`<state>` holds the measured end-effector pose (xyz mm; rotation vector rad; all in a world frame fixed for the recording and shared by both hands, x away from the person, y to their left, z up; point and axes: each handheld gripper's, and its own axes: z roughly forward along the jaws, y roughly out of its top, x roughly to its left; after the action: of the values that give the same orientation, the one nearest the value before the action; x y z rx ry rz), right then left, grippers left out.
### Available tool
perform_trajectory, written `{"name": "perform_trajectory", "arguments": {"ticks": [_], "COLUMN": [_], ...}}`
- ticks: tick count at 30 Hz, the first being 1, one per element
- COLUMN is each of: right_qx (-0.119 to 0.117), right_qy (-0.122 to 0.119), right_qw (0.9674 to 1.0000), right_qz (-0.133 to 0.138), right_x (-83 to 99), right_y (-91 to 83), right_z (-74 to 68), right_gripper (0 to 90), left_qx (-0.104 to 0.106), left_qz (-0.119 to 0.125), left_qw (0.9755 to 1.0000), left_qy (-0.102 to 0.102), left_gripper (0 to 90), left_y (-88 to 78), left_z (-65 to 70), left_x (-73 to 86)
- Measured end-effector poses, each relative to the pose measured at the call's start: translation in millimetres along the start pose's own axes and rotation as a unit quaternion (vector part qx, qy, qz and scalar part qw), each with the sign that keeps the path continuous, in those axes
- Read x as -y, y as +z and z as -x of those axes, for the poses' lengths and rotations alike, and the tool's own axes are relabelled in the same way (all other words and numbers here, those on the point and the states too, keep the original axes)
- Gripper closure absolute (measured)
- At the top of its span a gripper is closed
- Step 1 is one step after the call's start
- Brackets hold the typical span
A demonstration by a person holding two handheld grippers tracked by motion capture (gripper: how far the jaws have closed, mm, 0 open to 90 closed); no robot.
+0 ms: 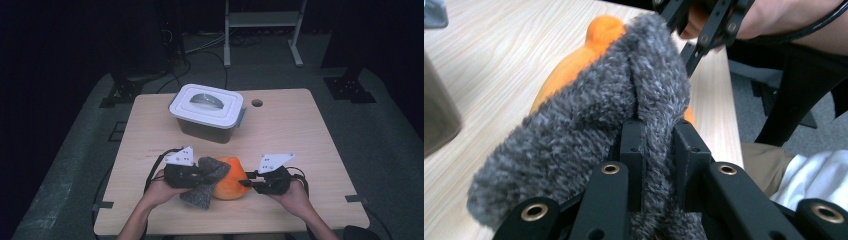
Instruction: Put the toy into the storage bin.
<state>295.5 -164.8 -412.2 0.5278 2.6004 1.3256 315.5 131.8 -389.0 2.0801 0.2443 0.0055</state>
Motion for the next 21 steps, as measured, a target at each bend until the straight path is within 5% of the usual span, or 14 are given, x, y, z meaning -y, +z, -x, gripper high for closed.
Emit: {"name": "perform_trajectory", "arguments": {"ticks": [8, 17, 21], "right_qx": [-0.006, -0.008, -0.010], "right_qy": [-0.032, -0.034, -0.016], "right_qw": [0.9995, 0.9994, 0.9998], "right_qz": [-0.005, -0.009, -0.003], "right_x": [-0.9, 4.5, 9.9], "right_y": [3.8, -0.2, -3.3], "right_z": [-10.9, -4.1, 2.2], "right_gripper": [72.0, 71.7, 71.7], "left_qx": [0.001, -0.016, -0.018], "left_qz": [0.023, 0.021, 0.030], "left_qw": [0.9995, 0.9996, 0.9994], "left_qy": [0.021, 0.012, -0.007], "left_gripper": [77.9, 78.1, 78.0], "left_y": [8.1, 0.1, -5.2], "left_z": [5.9, -1.5, -7.9], "left_x": [-22.3, -1.5, 9.0]}}
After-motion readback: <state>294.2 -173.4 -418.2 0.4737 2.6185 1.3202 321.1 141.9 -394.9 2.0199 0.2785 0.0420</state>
